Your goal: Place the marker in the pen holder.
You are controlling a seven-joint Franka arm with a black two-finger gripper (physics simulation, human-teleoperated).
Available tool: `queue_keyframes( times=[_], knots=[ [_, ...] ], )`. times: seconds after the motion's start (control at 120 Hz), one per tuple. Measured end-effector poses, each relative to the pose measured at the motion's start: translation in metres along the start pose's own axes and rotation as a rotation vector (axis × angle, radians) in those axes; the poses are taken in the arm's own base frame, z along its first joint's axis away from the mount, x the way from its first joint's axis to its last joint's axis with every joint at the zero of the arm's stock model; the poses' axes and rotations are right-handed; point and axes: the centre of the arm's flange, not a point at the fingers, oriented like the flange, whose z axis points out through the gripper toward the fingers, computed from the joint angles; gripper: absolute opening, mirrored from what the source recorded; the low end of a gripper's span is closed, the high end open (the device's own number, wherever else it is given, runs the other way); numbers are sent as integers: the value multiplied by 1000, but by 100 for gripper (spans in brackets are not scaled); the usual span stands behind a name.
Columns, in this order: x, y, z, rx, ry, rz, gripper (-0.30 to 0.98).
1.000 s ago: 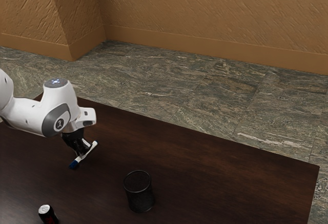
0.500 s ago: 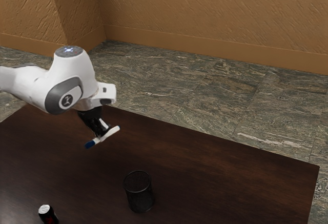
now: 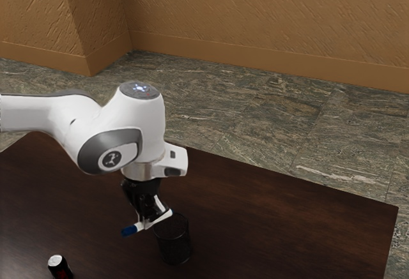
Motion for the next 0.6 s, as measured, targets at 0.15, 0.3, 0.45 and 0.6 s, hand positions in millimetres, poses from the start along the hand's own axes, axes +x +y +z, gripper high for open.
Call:
queue_keyframes(
  times=[0.15, 0.3, 0.45, 0.6],
  knots=[
    [12, 11, -8, -22, -69, -67, -9],
    [43, 20, -4, -67, -185, -123, -9],
    [67, 18, 4, -89, -303, -187, -9],
    [85, -10, 14, -92, -406, -286, -9]
  ],
)
